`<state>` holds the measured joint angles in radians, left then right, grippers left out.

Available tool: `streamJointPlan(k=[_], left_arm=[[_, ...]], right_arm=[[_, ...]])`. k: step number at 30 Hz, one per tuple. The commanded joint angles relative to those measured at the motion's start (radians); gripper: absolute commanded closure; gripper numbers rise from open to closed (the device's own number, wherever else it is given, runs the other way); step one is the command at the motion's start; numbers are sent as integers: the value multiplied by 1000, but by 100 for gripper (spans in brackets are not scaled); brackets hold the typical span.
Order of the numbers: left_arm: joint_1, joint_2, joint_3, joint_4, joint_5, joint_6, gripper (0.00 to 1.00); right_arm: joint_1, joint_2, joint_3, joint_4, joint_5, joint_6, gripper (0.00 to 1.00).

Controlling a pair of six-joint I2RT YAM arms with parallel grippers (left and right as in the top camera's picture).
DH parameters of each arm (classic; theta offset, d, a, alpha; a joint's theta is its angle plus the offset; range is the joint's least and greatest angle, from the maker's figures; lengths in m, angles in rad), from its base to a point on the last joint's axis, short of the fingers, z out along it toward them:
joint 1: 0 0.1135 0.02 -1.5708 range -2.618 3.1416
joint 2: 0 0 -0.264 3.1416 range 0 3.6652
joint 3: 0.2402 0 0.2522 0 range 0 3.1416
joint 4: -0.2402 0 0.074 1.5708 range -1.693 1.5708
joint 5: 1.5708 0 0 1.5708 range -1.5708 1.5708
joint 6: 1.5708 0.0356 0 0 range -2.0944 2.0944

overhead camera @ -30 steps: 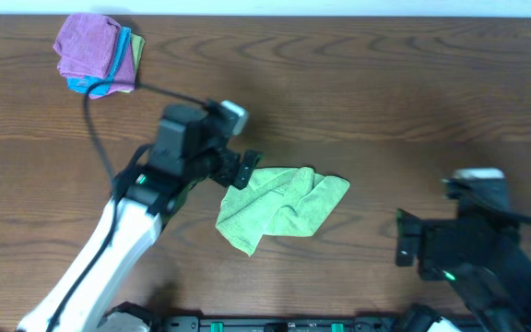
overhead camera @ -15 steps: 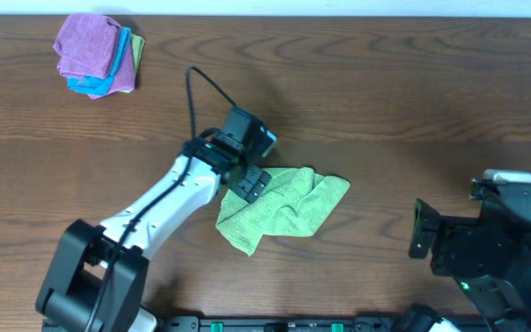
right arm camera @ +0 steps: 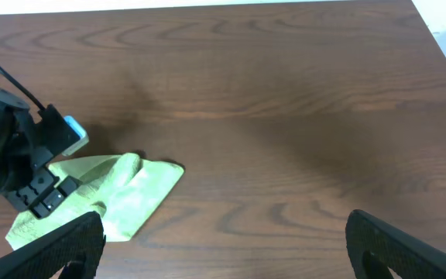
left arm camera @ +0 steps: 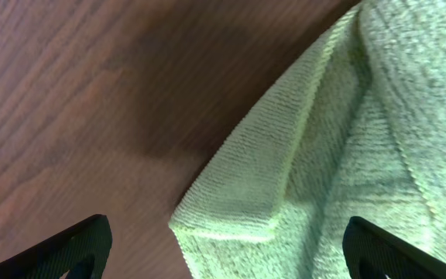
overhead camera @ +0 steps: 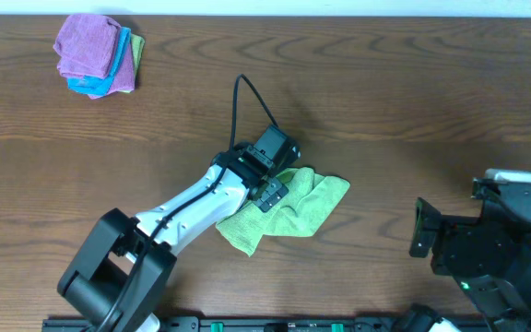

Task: Fold the cloth
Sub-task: 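Reach the left gripper to the green cloth's left edge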

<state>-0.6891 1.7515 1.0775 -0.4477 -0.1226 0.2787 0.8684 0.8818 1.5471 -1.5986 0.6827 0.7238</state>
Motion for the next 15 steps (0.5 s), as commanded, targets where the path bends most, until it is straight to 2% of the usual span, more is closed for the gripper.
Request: streamJointPlan(k=[1,7,11,15], left_arm=[[1,22,12,18,-38,23,3],[1,65,12,24,-50,59,2],[2,72,12,48,-124,61,2],[2,76,12,66,-137,84,2]], right_arm=[[9,2,-5,0,20,11,1],[9,2,-5,0,19,11,1],[9,2,-5,1,8,12,1],[9,2,-5,1,-2,12,1]])
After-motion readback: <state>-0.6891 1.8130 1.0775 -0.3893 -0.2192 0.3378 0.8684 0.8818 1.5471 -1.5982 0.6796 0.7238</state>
